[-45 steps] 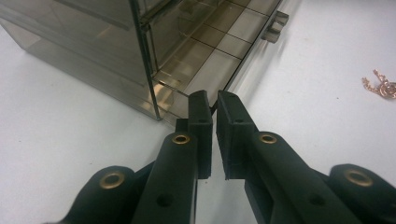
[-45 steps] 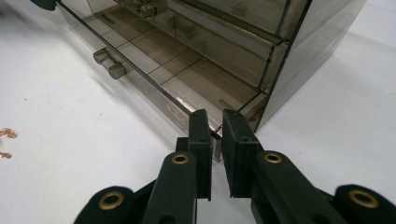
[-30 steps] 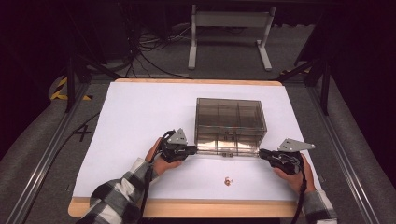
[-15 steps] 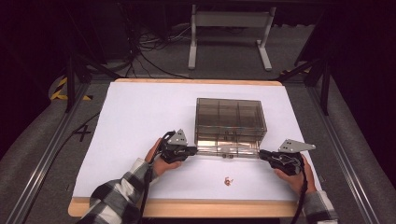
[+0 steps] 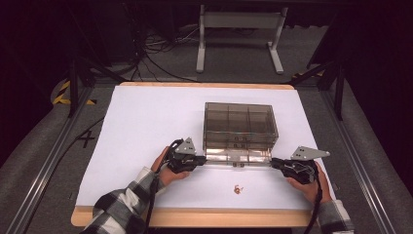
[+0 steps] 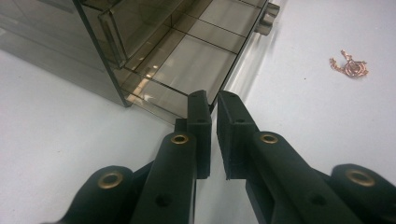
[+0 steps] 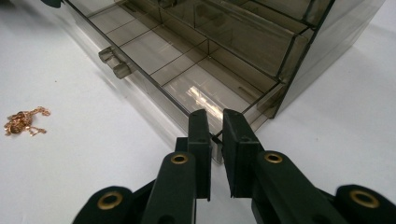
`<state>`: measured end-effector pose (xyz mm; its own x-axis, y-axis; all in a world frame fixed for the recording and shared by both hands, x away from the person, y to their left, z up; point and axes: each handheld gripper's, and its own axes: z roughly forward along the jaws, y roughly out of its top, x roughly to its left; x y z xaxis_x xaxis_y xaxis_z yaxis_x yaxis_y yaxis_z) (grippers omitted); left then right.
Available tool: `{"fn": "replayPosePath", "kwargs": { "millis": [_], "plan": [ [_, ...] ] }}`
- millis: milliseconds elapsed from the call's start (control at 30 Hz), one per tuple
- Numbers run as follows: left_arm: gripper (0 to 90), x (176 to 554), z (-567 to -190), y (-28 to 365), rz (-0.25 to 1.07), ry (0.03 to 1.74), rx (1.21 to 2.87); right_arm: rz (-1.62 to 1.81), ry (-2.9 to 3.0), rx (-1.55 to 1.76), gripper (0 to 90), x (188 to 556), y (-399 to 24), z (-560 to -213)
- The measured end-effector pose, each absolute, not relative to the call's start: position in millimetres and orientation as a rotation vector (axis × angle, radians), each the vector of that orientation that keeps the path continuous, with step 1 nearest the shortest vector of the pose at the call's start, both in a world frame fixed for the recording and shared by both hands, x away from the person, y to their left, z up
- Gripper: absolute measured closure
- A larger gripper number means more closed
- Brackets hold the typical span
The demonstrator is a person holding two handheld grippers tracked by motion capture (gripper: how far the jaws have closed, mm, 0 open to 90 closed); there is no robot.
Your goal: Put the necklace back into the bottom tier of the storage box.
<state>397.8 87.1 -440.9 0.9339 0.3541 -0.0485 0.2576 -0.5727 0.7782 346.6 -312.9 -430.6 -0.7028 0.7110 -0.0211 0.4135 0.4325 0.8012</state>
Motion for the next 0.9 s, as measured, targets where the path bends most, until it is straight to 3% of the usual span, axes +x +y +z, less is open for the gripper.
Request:
{"fn": "replayPosePath", "kwargs": {
  "millis": [900],
  "plan": [
    [82.7,389.2,-440.2,89.0,0.124,0.408,2.227,1.158,2.371,0.973,83.0,336.9,-312.4,-428.2]
  ]
}}
